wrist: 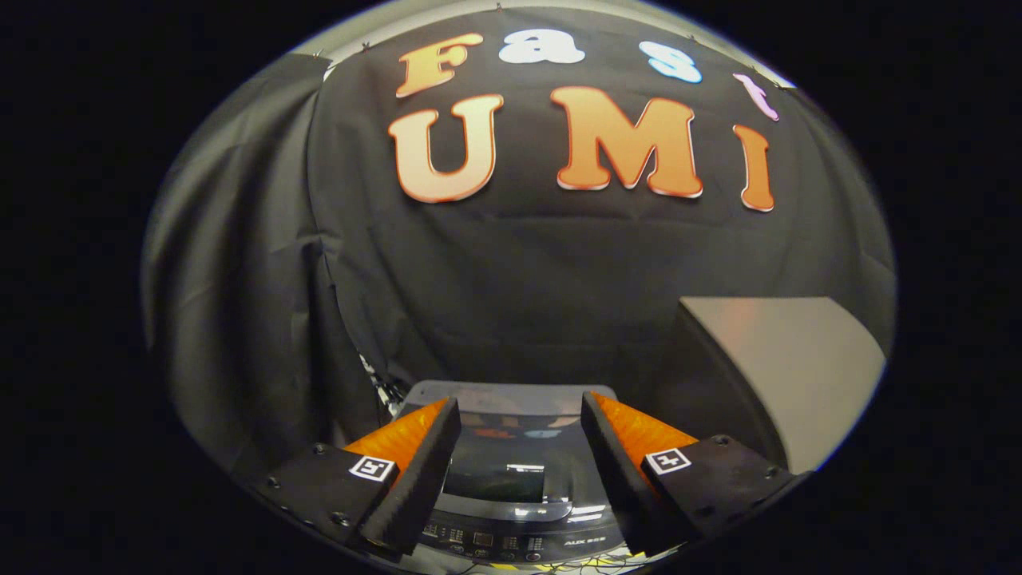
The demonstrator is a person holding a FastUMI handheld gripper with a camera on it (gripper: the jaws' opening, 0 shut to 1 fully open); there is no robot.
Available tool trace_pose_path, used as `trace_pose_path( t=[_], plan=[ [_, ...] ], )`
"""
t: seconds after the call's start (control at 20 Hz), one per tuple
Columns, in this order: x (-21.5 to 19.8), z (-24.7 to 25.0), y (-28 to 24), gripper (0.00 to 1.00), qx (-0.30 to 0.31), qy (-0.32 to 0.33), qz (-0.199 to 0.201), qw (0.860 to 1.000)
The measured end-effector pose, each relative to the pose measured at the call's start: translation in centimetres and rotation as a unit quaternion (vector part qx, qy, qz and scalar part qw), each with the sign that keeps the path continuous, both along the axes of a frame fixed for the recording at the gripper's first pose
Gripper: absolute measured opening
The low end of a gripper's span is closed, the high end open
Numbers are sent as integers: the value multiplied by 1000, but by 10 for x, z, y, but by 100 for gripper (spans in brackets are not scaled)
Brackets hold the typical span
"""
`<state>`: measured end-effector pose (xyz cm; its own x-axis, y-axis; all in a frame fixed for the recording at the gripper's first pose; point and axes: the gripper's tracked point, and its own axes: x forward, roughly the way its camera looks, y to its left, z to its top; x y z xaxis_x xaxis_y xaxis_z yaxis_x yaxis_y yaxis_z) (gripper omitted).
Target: Put the clothes into the washing machine and then close the washing machine lid.
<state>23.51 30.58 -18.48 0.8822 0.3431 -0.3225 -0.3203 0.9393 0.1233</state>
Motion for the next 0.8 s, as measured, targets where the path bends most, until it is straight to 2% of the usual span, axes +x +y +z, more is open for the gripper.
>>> trace_pose_path(
  t=[0.15, 0.4, 0.8],
  plan=[
    [-21, 51, -34, 98, 14, -38, -9, 999],
    [-50, 120, -124, 98, 28, -89, -28, 995],
    [-110, 184, -270, 98, 43, -144, -70, 986]
  ],
)
